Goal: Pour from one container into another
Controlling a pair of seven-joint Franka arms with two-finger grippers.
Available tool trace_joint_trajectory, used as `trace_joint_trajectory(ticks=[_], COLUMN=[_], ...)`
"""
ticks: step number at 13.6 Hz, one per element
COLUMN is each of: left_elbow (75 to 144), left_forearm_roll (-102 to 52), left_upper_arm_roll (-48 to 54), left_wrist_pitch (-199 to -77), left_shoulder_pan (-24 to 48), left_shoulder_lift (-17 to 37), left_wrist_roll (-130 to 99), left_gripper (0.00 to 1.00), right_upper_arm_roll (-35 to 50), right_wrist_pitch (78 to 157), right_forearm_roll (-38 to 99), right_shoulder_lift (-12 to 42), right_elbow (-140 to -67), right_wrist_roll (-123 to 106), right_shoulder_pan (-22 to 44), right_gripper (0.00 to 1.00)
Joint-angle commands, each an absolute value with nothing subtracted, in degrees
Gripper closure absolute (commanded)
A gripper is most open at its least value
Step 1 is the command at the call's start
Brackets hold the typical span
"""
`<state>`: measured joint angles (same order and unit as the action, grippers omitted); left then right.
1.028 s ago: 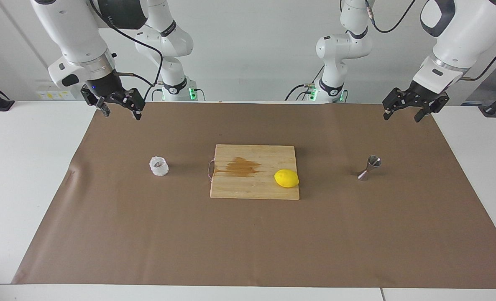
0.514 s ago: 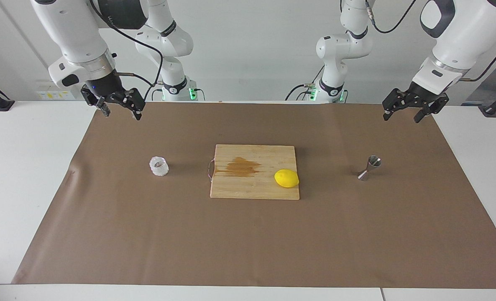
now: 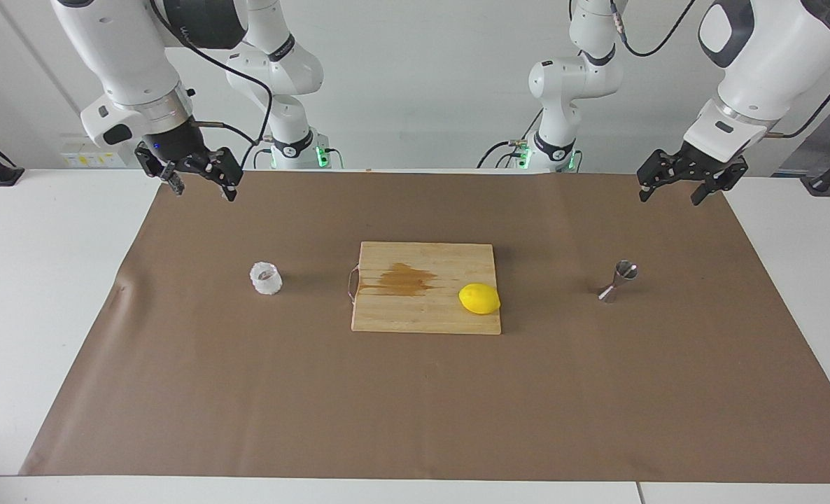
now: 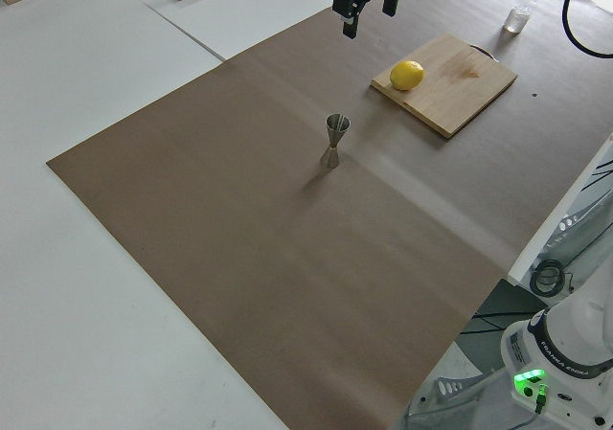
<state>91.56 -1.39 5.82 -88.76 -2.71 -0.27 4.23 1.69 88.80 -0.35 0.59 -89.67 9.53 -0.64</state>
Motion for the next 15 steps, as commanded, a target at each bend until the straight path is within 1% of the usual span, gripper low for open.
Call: trace_joint_trajectory(ticks=[1, 6, 9, 10, 13, 15], left_elbow=[90.62, 90.7, 90.62, 90.44, 90.26, 90.26], left_forearm_roll=[-0.53, -1.14, -1.58, -2.1, -3.69, -6.58], left_upper_arm_roll=[5.63, 5.71, 5.36, 5.36, 5.36, 5.36], left_wrist_pitch=[-87.37, -87.45, -87.63, -87.54, -87.36, -85.61], left_shoulder_pan=[-2.72, -3.6, -3.6, -4.04, -6.58, -10.09], left_shoulder_lift=[1.83, 2.55, 3.16, 4.21, 6.23, 8.16], left_wrist_roll=[3.96, 3.35, -3.49, -5.86, -11.24, -12.21], left_gripper=[0.0, 0.0, 0.0, 0.0, 0.0, 0.0], right_upper_arm_roll=[2.2, 2.2, 2.2, 2.2, 2.2, 2.2], right_wrist_pitch=[88.59, 88.59, 88.59, 88.59, 88.59, 88.59], right_forearm_roll=[-0.7, -0.7, -0.7, -0.7, -0.7, -0.7], right_shoulder_lift=[-0.35, -0.35, -0.35, -0.35, -0.35, -0.35], right_elbow=[-90.7, -90.7, -90.7, -90.7, -90.7, -90.7], right_wrist_roll=[10.11, 10.11, 10.11, 10.11, 10.11, 10.11], right_shoulder_pan=[-1.32, -1.32, -1.32, -1.32, -1.32, -1.32], right_gripper=[0.0, 0.0, 0.0, 0.0, 0.0, 0.0])
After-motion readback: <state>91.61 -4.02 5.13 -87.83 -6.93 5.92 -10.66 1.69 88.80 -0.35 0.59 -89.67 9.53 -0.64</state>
